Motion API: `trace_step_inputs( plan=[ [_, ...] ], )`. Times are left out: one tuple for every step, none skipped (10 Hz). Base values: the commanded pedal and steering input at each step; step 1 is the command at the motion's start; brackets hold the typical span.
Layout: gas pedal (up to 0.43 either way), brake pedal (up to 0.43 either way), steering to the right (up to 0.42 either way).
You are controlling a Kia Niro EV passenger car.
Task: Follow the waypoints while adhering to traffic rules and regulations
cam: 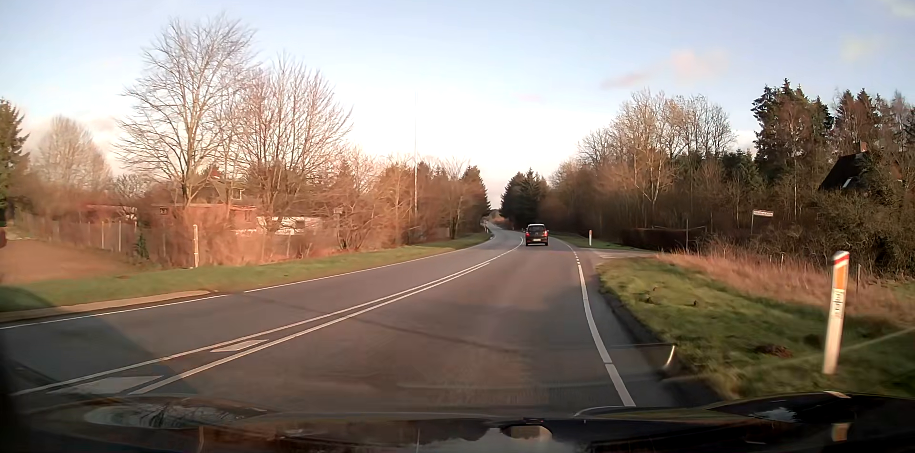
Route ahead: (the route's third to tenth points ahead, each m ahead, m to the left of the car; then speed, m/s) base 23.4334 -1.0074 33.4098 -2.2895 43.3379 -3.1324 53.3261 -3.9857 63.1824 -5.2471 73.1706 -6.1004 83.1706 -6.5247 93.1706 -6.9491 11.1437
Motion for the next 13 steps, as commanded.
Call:
trace_step_inputs(
  plan=[
    [0.378, 0.0, 0.046],
    [0.378, 0.0, 0.046],
    [0.378, 0.0, 0.046],
    [0.378, 0.0, 0.046],
    [0.358, 0.0, 0.046],
    [0.35, 0.0, 0.047],
    [0.35, 0.0, 0.046],
    [0.35, 0.0, 0.046],
    [0.35, 0.0, 0.044],
    [0.35, 0.0, 0.041],
    [0.35, 0.0, 0.038],
    [0.35, 0.0, 0.033],
    [0.35, 0.0, 0.021]
  ],
)
